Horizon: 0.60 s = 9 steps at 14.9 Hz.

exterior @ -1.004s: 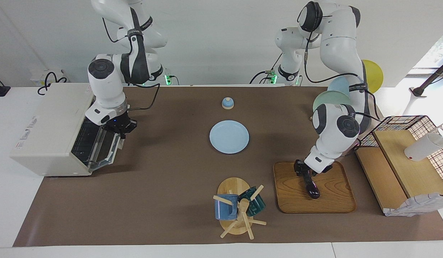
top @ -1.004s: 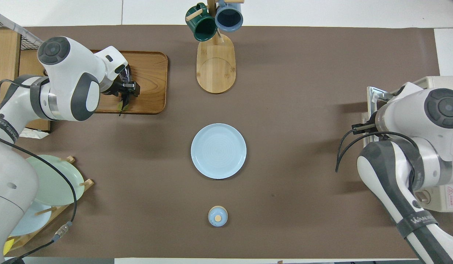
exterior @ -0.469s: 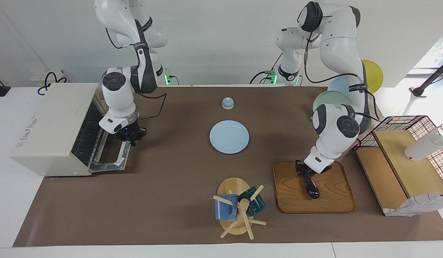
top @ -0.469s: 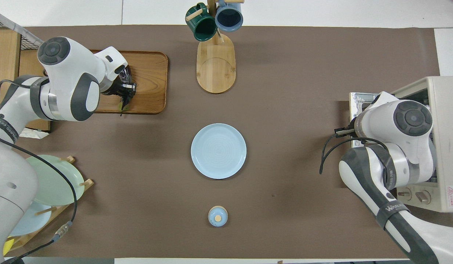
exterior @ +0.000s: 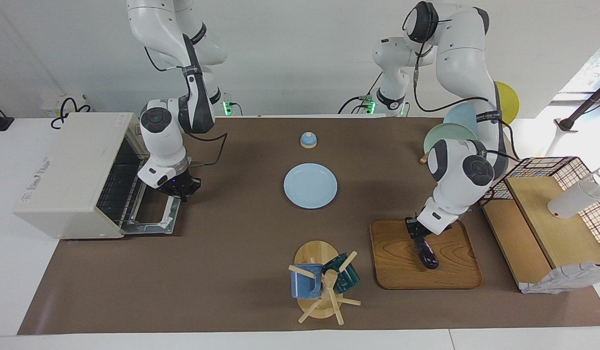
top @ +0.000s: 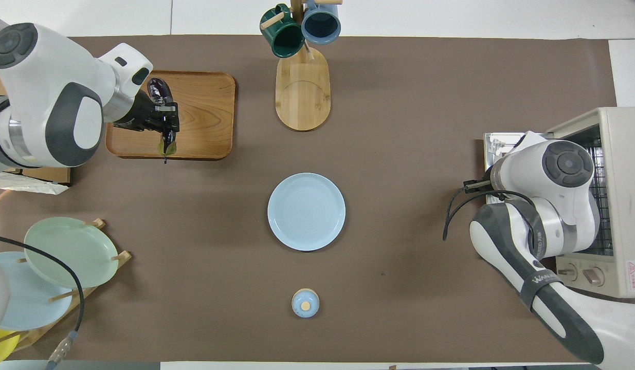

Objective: Put eggplant into oven
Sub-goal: 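Lift the eggplant with the left gripper and carry it toward the blue plate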

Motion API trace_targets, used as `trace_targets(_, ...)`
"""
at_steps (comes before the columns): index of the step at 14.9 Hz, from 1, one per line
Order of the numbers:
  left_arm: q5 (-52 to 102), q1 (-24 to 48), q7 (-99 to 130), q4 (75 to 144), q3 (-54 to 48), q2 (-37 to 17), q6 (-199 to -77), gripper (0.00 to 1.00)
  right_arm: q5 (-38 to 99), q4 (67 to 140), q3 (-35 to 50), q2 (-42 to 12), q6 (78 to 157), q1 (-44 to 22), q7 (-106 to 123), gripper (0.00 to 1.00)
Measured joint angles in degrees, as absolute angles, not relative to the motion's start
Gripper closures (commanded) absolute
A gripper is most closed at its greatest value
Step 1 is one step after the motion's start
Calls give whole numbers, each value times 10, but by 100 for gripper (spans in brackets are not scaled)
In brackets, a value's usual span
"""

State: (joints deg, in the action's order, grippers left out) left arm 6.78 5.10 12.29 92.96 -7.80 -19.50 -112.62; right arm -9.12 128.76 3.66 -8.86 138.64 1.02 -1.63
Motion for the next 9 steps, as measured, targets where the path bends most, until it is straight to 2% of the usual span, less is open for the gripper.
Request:
trace_targets(4,71,163,276,963,-83,-135,-1096,100,-87,1288,35,-89,1384,4,-49,100)
trace_targets(8,71,269,385,1030,-84,-125,-1195,100,-73,1286,33,-88,1378,-41,-93,100)
trace_targets(9,71,287,400,1055,-84,-124,-1235,100,-73,1282,33,-88,1372,-47,-98,89)
